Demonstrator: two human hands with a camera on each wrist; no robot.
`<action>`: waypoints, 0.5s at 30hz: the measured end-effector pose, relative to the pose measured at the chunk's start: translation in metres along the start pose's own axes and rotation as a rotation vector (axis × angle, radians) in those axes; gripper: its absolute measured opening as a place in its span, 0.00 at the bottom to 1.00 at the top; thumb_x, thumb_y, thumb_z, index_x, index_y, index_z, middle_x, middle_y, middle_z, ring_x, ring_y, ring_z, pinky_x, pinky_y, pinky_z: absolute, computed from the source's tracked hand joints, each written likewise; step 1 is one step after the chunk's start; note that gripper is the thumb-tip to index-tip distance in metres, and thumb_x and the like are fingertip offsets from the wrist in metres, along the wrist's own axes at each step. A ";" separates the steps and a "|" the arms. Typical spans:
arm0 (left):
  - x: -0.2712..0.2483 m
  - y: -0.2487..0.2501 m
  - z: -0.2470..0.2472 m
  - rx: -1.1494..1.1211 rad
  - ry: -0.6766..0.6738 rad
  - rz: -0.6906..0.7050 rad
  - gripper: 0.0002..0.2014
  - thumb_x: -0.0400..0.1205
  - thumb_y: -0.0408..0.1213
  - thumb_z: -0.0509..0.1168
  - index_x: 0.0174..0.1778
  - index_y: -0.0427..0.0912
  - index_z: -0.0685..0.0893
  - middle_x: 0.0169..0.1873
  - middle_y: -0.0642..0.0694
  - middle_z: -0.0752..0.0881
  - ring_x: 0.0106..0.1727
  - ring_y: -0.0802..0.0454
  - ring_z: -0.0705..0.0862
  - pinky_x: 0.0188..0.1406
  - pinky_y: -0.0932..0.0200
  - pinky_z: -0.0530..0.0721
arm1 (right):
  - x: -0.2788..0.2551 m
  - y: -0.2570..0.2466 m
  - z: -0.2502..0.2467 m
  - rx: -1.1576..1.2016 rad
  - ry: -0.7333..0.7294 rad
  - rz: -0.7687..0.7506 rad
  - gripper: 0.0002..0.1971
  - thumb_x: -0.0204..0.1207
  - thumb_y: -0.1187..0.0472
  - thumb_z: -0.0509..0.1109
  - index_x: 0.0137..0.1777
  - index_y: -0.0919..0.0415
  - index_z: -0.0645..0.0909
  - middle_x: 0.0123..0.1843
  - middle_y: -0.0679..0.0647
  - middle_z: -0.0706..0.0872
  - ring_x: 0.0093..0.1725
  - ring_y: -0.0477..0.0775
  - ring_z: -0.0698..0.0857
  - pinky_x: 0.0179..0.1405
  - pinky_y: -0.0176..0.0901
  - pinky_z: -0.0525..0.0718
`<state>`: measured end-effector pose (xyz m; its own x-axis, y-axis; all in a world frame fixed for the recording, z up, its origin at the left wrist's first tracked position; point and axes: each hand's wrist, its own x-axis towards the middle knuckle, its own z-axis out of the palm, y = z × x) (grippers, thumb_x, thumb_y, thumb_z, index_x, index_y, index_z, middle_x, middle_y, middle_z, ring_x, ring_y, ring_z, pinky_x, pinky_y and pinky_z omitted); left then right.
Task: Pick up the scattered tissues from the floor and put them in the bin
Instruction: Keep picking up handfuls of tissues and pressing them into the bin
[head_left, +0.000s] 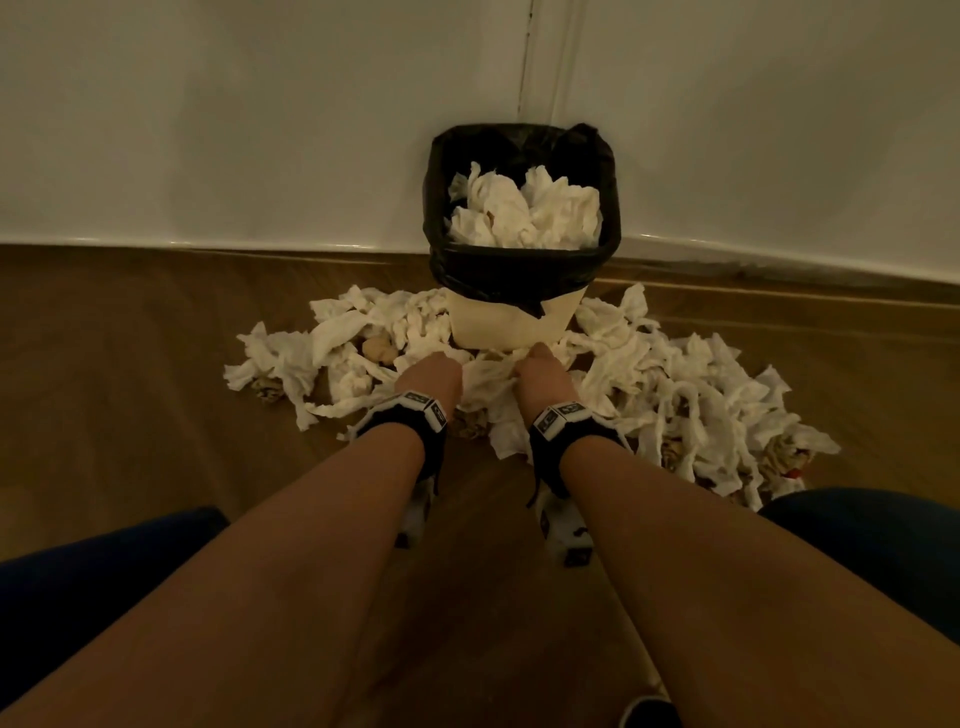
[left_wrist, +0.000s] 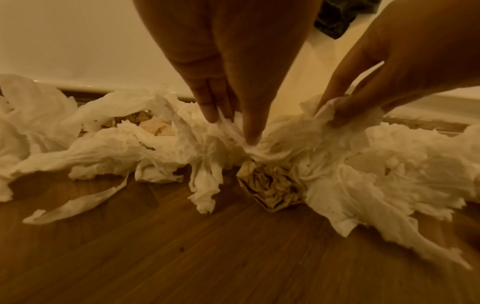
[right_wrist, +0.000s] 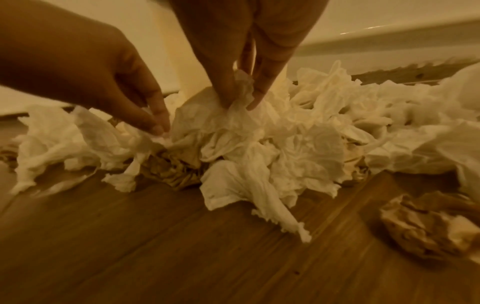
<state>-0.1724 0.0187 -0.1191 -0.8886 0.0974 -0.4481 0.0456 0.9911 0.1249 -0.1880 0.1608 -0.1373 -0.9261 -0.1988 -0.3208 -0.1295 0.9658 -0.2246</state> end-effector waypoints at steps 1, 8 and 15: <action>0.000 0.000 0.000 -0.011 0.004 -0.008 0.14 0.86 0.31 0.54 0.63 0.33 0.80 0.64 0.36 0.78 0.62 0.40 0.79 0.62 0.51 0.79 | 0.001 -0.001 -0.002 0.021 0.015 0.011 0.15 0.82 0.69 0.55 0.63 0.69 0.79 0.67 0.65 0.72 0.62 0.66 0.79 0.60 0.52 0.79; 0.001 -0.002 0.010 -0.245 0.052 -0.023 0.21 0.84 0.30 0.56 0.74 0.45 0.68 0.65 0.37 0.75 0.62 0.38 0.78 0.53 0.49 0.77 | -0.007 0.002 -0.023 0.349 0.098 0.149 0.12 0.80 0.66 0.63 0.58 0.66 0.85 0.60 0.64 0.85 0.60 0.63 0.82 0.58 0.47 0.78; -0.003 -0.005 0.014 -0.495 0.175 -0.214 0.19 0.86 0.36 0.52 0.73 0.39 0.75 0.71 0.34 0.74 0.69 0.37 0.74 0.66 0.51 0.73 | -0.020 0.017 -0.027 1.212 0.031 0.369 0.13 0.79 0.73 0.63 0.61 0.69 0.83 0.56 0.64 0.86 0.45 0.54 0.85 0.47 0.40 0.85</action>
<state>-0.1634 0.0150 -0.1312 -0.9189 -0.1594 -0.3608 -0.3258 0.8225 0.4663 -0.1816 0.1857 -0.1102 -0.8477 0.0688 -0.5259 0.5287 0.1880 -0.8277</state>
